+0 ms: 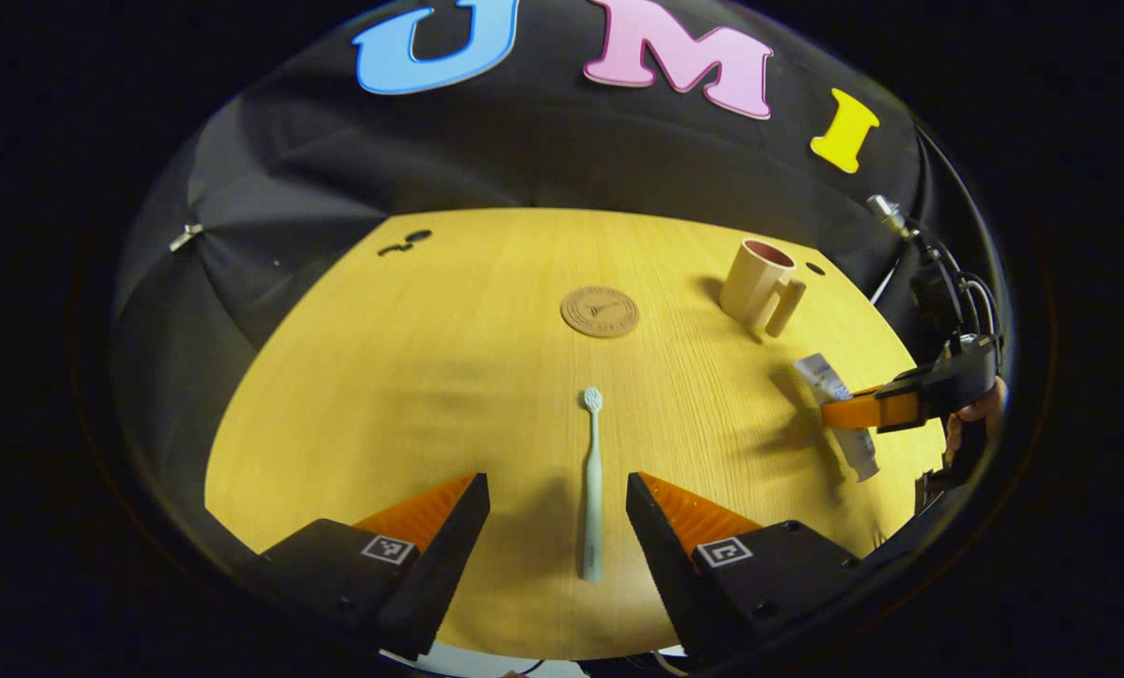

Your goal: Put the toothbrush and toothpaste on the desktop into the cup, then pick up the cup and place it on the coaster on the desktop.

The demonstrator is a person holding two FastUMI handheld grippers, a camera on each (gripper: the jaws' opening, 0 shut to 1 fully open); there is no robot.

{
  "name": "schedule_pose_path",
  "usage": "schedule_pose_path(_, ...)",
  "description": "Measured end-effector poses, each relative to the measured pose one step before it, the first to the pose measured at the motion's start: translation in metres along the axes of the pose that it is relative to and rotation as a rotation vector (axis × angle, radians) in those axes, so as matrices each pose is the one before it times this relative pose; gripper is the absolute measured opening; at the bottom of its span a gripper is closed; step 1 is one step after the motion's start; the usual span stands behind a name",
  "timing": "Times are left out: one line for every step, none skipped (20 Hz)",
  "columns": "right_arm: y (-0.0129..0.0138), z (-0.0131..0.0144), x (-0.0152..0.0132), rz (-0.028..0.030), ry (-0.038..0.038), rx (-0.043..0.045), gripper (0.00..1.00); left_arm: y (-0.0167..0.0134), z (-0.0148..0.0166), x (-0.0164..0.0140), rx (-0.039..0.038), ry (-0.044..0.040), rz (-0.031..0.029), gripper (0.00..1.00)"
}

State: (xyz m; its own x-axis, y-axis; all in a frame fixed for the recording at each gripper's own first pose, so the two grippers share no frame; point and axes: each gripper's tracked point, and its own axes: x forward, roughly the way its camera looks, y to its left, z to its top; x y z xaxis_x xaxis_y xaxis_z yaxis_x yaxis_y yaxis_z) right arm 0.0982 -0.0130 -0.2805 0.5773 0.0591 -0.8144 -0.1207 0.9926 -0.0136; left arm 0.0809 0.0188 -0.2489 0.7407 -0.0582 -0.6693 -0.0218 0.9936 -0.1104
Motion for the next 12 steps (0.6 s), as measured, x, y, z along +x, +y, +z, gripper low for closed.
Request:
schedule_pose_path(-0.00169,-0.00087,-0.00444,0.00102,-0.00767,0.00026,0.25,-0.00192,-0.00378,0.00939,-0.00282,0.02825,-0.01042,0.93)
schedule_pose_path(-0.00108,-0.0003,-0.0047,0.00056,-0.00864,0.00134,0.25,-0.00168,-0.00376,0.00809,-0.00184,0.02563,-0.00819,0.92)
schedule_pose_path(-0.00059,-0.00106,-0.00536,0.00413,-0.00749,0.00507,0.25,-0.00038,-0.00285,0.0071,0.00086,0.02313,0.0012,0.91)
schedule_pose_path(0.00028,-0.00021,-0.0053,0.00749,-0.00662,0.01261,0.25,-0.00206,-0.00136,0.00572,0.0001,0.01453,-0.0032,0.88)
schedule_pose_path(-0.0003,-0.00054,-0.00457,0.00863,-0.00408,0.01356,0.25,-0.00226,-0.00182,0.00432,-0.00187,0.01639,-0.00632,0.85)
schedule_pose_path(0.00026,-0.00032,-0.00449,0.00628,-0.00445,0.01311,0.25,-0.00243,-0.00284,0.00535,-0.00067,0.02059,-0.00525,0.8)
schedule_pose_path(-0.00138,0.00029,-0.00474,0.00362,-0.0052,0.01162,0.25,-0.00023,-0.00197,0.00489,0.0037,0.01937,0.00115,0.78)
schedule_pose_path(-0.00062,-0.00015,-0.00268,0.0027,-0.00528,0.00907,0.24,0.00088,-0.00314,0.00539,0.00641,0.02136,0.00593,0.78)
schedule_pose_path(-0.00125,0.00041,-0.00246,0.00339,-0.00362,0.0066,0.19,0.00085,0.00002,0.00266,0.01589,0.00668,0.01371,0.77)
schedule_pose_path(-0.00139,0.00083,-0.00258,0.00024,-0.00547,0.00423,0.24,0.00012,0.00436,0.00337,0.02102,0.00047,0.00742,0.78)
schedule_pose_path(-0.00153,0.00002,-0.00176,0.00088,-0.00626,0.00143,0.25,-0.0016,-0.0001,0.0025,0.02276,0.02075,0.00486,0.76)
schedule_pose_path(-0.00111,0.00122,-0.0011,0.00108,-0.00635,0.0015,0.25,0.00028,-0.00266,-0.00221,0.03201,0.02831,0.0123,0.78)
